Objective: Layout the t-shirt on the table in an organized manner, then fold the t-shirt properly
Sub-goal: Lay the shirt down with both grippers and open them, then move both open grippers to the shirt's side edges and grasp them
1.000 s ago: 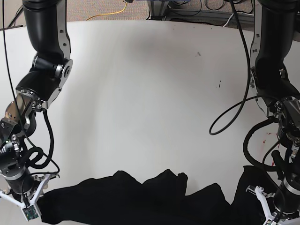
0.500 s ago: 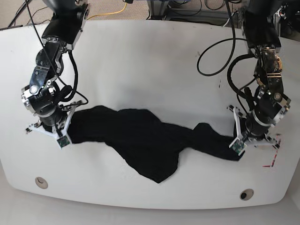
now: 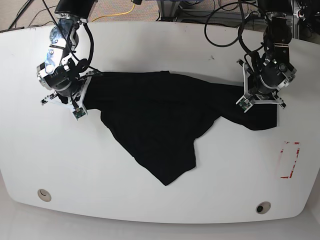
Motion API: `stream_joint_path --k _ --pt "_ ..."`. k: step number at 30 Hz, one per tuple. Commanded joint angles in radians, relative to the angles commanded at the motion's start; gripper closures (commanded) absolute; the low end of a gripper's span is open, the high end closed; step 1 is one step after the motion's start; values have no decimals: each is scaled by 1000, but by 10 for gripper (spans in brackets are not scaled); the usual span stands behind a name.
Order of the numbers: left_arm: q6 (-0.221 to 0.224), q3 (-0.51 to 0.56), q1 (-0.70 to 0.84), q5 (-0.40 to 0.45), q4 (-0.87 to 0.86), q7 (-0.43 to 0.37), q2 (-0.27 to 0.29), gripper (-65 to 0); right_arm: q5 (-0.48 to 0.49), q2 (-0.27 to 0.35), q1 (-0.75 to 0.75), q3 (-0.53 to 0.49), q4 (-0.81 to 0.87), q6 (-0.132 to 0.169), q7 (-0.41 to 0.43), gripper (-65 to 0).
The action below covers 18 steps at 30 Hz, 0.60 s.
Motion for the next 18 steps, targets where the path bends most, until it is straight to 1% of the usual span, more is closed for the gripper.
stream_joint_path --k 3,4,5,6,7,9,10,11,12,13,15,18 --pt "0 2 54 0 -2 0 -2 -6 0 2 -35 2 0 0 0 -29" --pt "0 2 74 0 -2 0 -3 -6 0 2 -51 2 0 0 0 -38" --pt "0 2 91 0 -2 0 -12 -10 -2 2 -60 2 0 0 0 -55" --pt "0 2 103 0 -2 0 -23 -21 -2 0 -74 2 0 0 0 -90" --pt "0 5 118 0 -3 -2 -34 -54 -2 -2 -89 2 0 0 0 -140" --pt "0 5 135 0 -3 -2 -38 -122 -2 -2 -114 2 0 0 0 -239" --pt "0 3 146 0 -3 -2 -38 -183 -2 -2 -129 2 0 0 3 -309" --pt "0 3 149 0 -3 -2 -38 -211 0 -3 -137 2 2 0 5 -336" --pt "0 2 153 0 -3 -2 -40 -256 2 -6 -144 2 2 0 6 -377" --pt "0 2 153 0 -3 -3 -43 -285 2 -14 -147 2 2 0 8 -404" --pt "0 2 150 -2 -3 -3 -72 -347 2 -34 -149 31 3 0 26 -442" --pt "0 2 147 -3 -2 -3 -80 -354 2 -46 -141 68 3 0 49 -445"
